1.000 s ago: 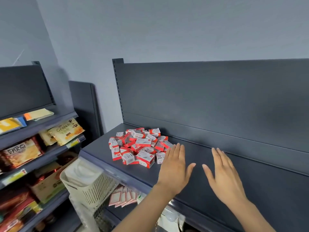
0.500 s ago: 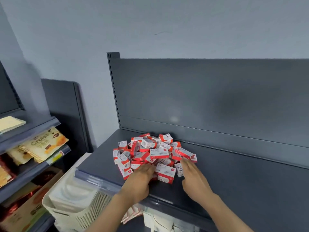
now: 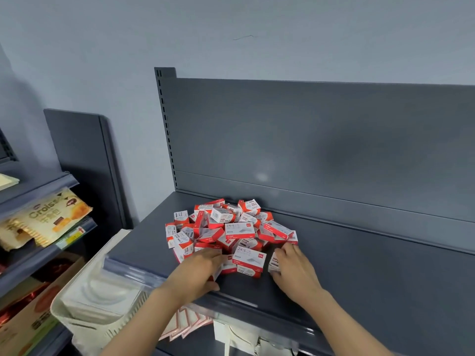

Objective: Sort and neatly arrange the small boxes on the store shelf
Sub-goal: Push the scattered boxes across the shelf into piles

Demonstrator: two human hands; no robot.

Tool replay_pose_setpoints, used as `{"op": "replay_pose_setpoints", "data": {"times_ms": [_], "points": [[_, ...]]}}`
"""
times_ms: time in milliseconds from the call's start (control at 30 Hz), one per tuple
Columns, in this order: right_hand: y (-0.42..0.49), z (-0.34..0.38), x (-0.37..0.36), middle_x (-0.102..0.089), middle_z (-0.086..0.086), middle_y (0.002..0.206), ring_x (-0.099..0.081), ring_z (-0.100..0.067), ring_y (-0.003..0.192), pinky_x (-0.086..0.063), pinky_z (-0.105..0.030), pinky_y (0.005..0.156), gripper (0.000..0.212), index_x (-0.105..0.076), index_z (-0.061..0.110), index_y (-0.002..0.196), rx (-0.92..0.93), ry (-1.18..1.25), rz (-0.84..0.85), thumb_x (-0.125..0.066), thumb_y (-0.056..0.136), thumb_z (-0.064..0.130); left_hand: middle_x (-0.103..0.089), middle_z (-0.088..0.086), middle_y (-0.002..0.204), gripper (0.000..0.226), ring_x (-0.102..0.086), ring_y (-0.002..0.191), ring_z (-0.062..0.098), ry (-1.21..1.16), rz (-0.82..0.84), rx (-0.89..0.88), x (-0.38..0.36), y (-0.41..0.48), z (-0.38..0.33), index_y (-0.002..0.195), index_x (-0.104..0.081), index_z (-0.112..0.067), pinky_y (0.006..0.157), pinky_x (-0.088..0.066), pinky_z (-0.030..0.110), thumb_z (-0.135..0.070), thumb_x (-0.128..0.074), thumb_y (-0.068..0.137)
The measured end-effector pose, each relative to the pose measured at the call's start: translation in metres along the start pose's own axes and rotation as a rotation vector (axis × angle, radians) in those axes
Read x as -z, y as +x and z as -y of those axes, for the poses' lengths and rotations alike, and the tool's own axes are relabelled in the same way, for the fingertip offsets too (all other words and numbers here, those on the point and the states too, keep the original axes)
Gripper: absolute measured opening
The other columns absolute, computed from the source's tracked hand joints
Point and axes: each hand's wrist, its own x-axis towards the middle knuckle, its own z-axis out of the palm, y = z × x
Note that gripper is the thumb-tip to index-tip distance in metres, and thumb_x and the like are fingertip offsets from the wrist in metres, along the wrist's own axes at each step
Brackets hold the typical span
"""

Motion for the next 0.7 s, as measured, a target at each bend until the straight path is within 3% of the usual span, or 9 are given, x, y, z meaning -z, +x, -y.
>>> {"op": "replay_pose_setpoints", "data": {"times_ms": [167,300,467,700], "points": [[-0.01,-0.005,-0.002,-0.045,-0.005,0.134,-0.045,-0.019,0.121,-0.04,-0.029,0.098,0.051,-0.035,0.014,0.137,-0.067,0.085,0.053,-0.049,0.093,0.036,-0.048,-0.009,0.139,0.055,-0.045,0.127,0.011,-0.044,0.005,0.019,0.003,0.002,0.005,0.135,-0.044,-0.028,0.105,-0.034,0.019,-0.026,-0.064,0.084],[-0.021,-0.012,0.007,-0.043,-0.006,0.136,-0.043,-0.02,0.124,-0.037,-0.029,0.101,0.052,-0.031,0.013,0.14,-0.104,0.161,-0.007,-0.046,0.095,0.033,-0.043,-0.011,0.143,0.058,-0.046,0.128,0.012,-0.053,-0.044,0.007,0.016,0.009,-0.016,0.138,-0.039,-0.03,0.106,-0.035,0.021,-0.039,-0.062,0.085],[-0.044,-0.047,0.033,-0.043,-0.008,0.134,-0.04,-0.023,0.125,-0.036,-0.031,0.101,0.052,-0.032,0.009,0.138,-0.16,0.213,-0.11,-0.046,0.095,0.033,-0.044,-0.007,0.142,0.069,-0.05,0.123,0.015,-0.148,-0.155,-0.107,0.04,0.04,-0.086,0.14,-0.037,-0.026,0.102,-0.039,0.023,-0.048,-0.062,0.08],[-0.111,-0.16,0.074,-0.044,-0.007,0.135,-0.041,-0.022,0.125,-0.038,-0.029,0.1,0.056,-0.029,0.012,0.142,-0.334,0.213,-0.257,-0.048,0.094,0.033,-0.051,-0.008,0.128,0.07,-0.053,0.115,0.012,-0.256,-0.159,-0.262,0.03,0.101,-0.226,0.138,-0.041,-0.021,0.096,-0.042,0.025,-0.046,-0.066,0.078]]}}
